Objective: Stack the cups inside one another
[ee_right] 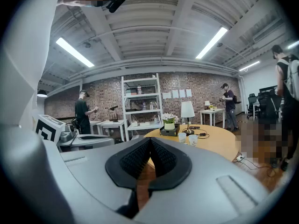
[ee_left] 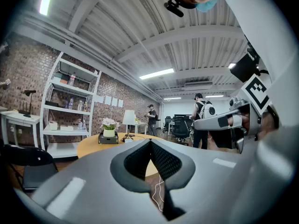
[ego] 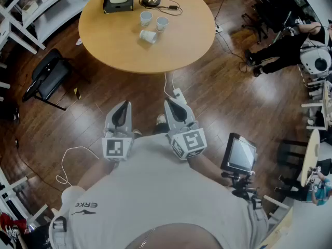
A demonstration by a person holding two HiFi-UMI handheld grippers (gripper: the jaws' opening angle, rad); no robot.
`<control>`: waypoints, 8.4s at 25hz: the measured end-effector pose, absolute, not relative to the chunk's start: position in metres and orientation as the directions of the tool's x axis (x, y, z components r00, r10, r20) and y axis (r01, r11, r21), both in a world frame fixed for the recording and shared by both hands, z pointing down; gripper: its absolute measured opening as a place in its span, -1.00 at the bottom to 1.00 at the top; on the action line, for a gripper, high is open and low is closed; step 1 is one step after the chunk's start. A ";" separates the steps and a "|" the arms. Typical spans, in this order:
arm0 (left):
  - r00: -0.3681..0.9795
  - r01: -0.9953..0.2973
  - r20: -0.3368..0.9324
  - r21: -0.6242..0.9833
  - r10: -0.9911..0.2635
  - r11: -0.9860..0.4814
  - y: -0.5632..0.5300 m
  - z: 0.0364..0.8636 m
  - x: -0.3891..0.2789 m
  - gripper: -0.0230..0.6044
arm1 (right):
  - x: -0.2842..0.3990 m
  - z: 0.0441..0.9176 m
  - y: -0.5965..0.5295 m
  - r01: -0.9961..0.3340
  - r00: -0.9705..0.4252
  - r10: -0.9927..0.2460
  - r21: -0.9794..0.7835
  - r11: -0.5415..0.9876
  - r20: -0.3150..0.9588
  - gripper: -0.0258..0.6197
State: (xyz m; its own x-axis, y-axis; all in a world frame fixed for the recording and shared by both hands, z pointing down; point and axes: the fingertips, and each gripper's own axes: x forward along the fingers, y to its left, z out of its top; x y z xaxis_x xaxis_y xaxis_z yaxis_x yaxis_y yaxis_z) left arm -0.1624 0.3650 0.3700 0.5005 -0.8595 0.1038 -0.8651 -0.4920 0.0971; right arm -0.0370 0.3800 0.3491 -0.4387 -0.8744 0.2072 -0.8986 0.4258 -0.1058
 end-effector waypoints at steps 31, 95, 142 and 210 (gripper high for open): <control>0.363 -0.928 0.200 -0.009 -0.910 -0.372 0.149 0.390 -0.072 -0.92 | 0.054 0.382 0.145 -0.815 -0.579 -0.787 -0.169 0.554 0.213 -0.88; 0.478 -0.843 0.511 0.038 -0.715 -0.537 -0.067 0.540 -0.043 -0.92 | 0.064 0.645 -0.084 -0.800 -0.445 -0.533 -0.054 0.597 0.720 0.17; 0.479 -0.823 0.525 -0.012 -0.704 -0.568 -0.055 0.550 -0.040 -0.92 | 0.056 0.636 -0.089 -0.786 -0.465 -0.547 -0.039 0.618 0.696 -0.05; 0.450 -0.872 0.271 -0.073 -0.851 -0.485 -0.102 0.441 -0.113 -0.92 | -0.021 0.445 -0.137 -0.810 -0.483 -0.736 0.076 0.581 0.475 -0.06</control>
